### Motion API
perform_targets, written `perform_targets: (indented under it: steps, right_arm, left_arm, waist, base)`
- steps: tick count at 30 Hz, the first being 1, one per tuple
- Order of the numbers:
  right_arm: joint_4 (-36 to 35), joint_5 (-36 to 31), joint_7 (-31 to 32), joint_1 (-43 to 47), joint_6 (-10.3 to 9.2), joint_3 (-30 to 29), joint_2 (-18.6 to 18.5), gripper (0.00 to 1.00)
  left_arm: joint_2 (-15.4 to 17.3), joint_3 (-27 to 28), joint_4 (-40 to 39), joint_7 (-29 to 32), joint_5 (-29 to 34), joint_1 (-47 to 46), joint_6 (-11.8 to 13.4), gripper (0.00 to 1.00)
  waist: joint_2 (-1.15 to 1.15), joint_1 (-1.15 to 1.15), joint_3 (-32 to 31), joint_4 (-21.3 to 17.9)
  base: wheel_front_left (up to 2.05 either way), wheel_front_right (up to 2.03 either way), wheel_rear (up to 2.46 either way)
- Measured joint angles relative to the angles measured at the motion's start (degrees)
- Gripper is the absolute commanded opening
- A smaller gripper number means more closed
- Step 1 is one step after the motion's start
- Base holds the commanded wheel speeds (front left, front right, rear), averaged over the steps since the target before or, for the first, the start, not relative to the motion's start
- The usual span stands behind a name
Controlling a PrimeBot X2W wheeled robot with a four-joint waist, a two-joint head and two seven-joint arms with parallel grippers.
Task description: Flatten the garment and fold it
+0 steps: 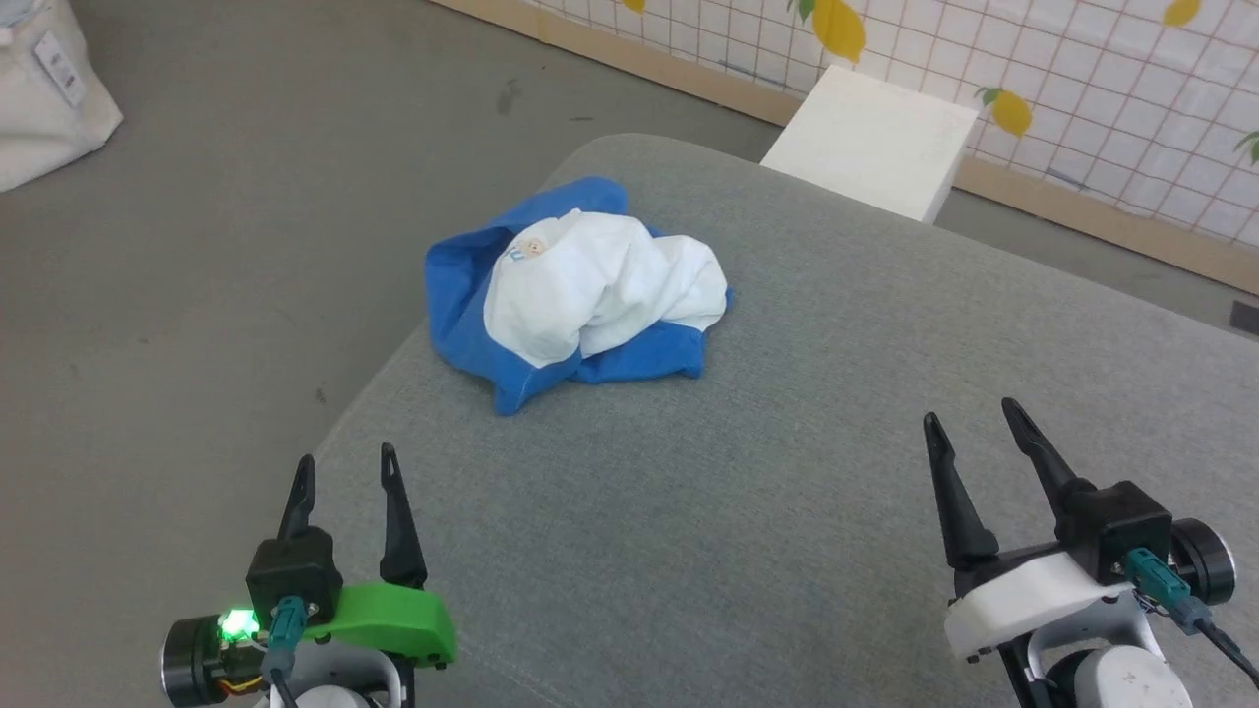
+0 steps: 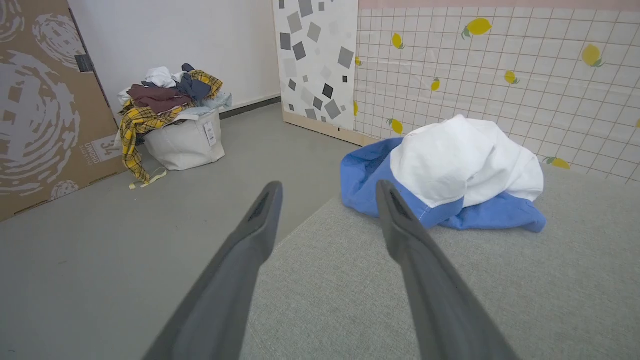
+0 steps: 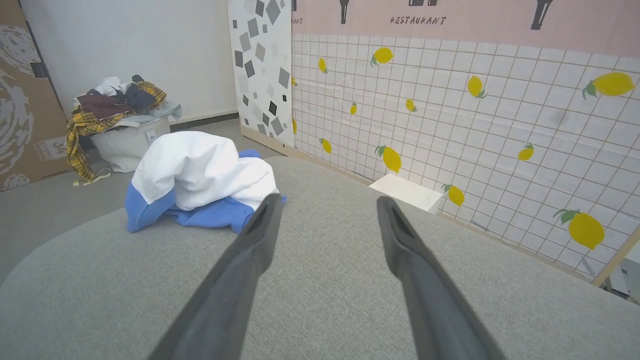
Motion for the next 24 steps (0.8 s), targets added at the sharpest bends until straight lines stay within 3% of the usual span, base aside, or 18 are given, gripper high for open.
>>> perform_targets:
  steps: [16, 24]
  right_arm:
    - [0.66, 0.01, -1.44, -0.77, 0.00, 0.07, 0.02, 1.00]
    - [0.68, 0.01, -1.45, -0.82, 0.00, 0.07, 0.07, 1.00]
  left_arm:
    - [-0.02, -0.44, 1.10, -1.79, -0.43, 0.01, 1.33, 1.00]
    - [-0.07, -0.44, 1.22, -1.83, -0.43, 0.01, 1.46, 1.00]
  waist:
    - [0.00, 0.00, 0.72, 4.17]
    - [0.00, 0.00, 0.80, 4.25]
  base:
    - [0.00, 0.00, 0.00]
    - [0.00, 0.00, 0.00]
